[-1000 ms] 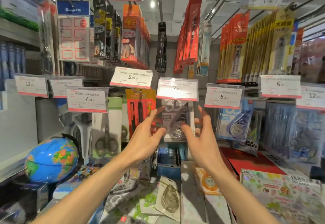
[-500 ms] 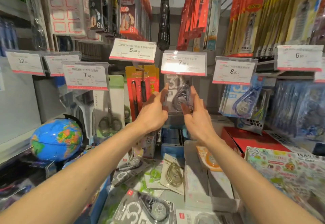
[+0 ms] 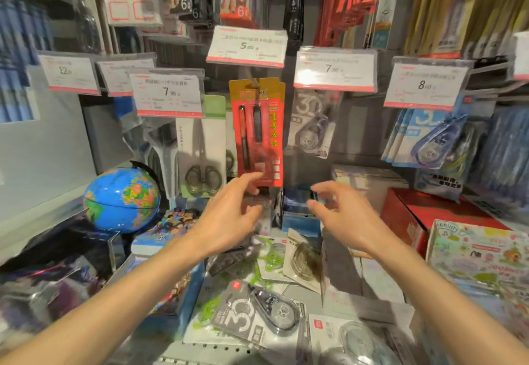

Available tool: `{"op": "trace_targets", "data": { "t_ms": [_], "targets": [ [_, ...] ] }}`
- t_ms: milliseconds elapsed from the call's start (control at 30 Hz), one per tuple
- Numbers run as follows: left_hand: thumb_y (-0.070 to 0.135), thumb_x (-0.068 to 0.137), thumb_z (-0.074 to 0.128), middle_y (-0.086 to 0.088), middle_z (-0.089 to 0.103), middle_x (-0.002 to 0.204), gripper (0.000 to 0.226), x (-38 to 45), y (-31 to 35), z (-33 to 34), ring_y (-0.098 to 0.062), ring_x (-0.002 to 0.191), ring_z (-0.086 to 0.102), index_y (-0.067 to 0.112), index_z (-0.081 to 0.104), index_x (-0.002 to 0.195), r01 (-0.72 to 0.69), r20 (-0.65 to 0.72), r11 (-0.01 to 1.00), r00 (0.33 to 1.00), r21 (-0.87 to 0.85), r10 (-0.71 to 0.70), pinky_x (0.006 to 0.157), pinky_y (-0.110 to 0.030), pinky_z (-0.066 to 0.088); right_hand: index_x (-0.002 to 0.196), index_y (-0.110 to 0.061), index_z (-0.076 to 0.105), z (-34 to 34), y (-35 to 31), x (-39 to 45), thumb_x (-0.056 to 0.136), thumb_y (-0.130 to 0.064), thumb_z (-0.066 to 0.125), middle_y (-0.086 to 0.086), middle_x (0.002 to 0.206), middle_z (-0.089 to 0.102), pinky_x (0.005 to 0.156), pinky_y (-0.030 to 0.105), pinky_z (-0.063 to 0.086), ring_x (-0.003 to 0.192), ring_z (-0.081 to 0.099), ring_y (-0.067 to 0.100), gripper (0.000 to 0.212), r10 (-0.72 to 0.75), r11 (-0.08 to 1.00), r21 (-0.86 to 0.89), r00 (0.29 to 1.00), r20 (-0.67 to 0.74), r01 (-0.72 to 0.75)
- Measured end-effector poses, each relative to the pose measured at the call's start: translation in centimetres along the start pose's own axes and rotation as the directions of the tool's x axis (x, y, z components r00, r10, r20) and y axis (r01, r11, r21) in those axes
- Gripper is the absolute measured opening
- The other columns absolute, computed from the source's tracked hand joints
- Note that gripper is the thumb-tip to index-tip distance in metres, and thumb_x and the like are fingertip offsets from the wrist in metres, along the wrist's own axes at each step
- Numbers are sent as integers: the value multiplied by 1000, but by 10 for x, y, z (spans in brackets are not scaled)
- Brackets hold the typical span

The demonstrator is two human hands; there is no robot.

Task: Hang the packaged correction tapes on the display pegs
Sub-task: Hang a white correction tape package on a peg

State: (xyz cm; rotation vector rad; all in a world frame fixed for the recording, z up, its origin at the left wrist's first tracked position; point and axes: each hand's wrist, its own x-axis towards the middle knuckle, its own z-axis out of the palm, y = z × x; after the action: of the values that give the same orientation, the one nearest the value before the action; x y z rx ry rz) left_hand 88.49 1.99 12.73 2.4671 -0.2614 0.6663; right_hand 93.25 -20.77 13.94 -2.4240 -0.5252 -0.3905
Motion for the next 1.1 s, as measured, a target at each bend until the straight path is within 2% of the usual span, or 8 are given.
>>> {"op": "trace_targets", "data": {
  "t_ms": [100, 233, 300, 400, 567, 767, 900, 1100],
  "targets": [
    [32, 94, 62, 7, 58, 128, 57, -25, -22, 3, -13, 102, 63, 33, 39, 146, 97, 209, 987, 970, 127, -122, 81, -25, 41, 121, -29, 67, 27, 1, -11, 93, -47, 62, -7, 110, 71, 89, 30, 52, 95, 65, 12, 34, 10, 993, -111, 944, 329, 28],
    [30, 91, 67, -1, 52, 143, 69, -54, -41, 19, -18, 125, 54, 25, 36, 152, 113, 396, 967, 897, 229, -198, 99, -23, 40, 119, -28, 64, 60, 0, -26, 86, -62, 64, -6, 103, 66, 89, 32, 53, 98, 64, 17, 48, 33, 989, -133, 753, 657, 72],
    [34, 90, 66, -3, 50, 143, 71, -62, -48, 25, -19, 129, 50, 23, 36, 153, 128, 455, 957, 858, 260, -239, 101, -25, 39, 123, -34, 60, 68, 0, -32, 81, -67, 67, -6, 112, 64, 93, 29, 50, 107, 61, 17, 53, 52, 991, -123, 672, 739, 58],
    [39, 91, 64, -2, 51, 145, 71, -69, -55, 28, -20, 131, 48, 25, 34, 153, 147, 519, 951, 809, 274, -274, 102, -29, 39, 150, -28, 40, 75, -1, -41, 78, -65, 72, -3, 144, 54, 102, 23, 42, 126, 54, 15, 87, 100, 987, -153, 597, 796, 38],
    [32, 87, 71, 9, 59, 125, 70, -70, -59, 29, -12, 113, 57, 29, 39, 149, 280, 519, 945, 790, 168, -326, 96, -27, 47, 148, -25, 44, 83, 0, -46, 75, -64, 75, -17, 105, 51, 74, 14, 38, 100, 49, 8, 88, 84, 990, -136, 642, 762, 32],
    [12, 82, 75, 9, 56, 104, 68, -68, -69, 33, -6, 82, 56, 24, 46, 142, 429, 528, 903, 772, -23, -353, 77, -24, 50, 148, -26, 41, 86, -1, -49, 70, -62, 76, -10, 135, 54, 103, 28, 46, 123, 55, 13, 93, 89, 993, -117, 716, 693, -11],
    [1, 81, 74, 7, 54, 103, 61, -62, -69, 32, -6, 74, 56, 24, 51, 133, 447, 493, 875, 813, -186, -311, 70, -20, 48, 143, -21, 45, 83, -5, -47, 69, -59, 80, -22, 98, 46, 65, 10, 38, 82, 49, -1, 90, 67, 997, -62, 761, 645, -35],
    [-3, 84, 73, 4, 58, 93, 48, -46, -77, 21, 2, 50, 50, 16, 58, 125, 446, 401, 771, 875, -455, -270, 66, -19, 47, 119, -21, 50, 68, -16, -38, 76, -36, 86, -14, 82, 51, 58, 10, 40, 58, 51, -10, 59, 77, 976, 119, 799, 596, -182]
  ]
}}
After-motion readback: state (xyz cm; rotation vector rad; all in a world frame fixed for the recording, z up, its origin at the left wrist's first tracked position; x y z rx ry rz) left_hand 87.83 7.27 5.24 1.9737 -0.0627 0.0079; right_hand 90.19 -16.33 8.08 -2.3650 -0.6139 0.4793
